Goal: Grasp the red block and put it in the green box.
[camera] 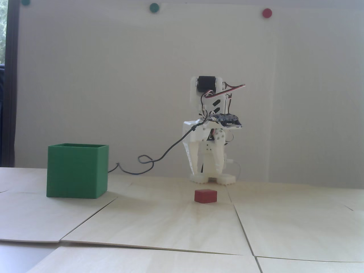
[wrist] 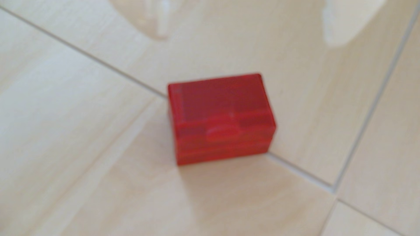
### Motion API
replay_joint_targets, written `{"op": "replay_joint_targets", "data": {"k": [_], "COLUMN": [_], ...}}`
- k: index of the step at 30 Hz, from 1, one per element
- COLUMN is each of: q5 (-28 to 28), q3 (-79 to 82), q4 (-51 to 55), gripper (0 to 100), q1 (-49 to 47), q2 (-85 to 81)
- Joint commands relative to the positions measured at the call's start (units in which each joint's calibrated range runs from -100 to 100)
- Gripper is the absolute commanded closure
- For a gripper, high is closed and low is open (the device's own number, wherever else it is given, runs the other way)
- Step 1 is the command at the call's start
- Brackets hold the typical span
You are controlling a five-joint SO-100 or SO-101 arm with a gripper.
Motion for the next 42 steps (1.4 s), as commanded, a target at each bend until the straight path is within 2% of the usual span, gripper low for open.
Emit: {"op": "replay_joint_targets", "data": {"k": [1,7,13,21,29,42], "q5": [0.0,0.3,0.4,0.4,0.5,0.5], "q3": [-5.0,-5.0,-5.0,-6.0,-19.3,-20.3], "q4": [0.5,0.1,-5.7,-5.3,4.2,4.8], "gripper": [75,75,75,75,75,75], "q1": [-0.3,-0.2,-0.4,-0.9,-1.0,-1.1], "q2": [-1.9,-1.3,-1.2,0.9,6.2,6.6]}}
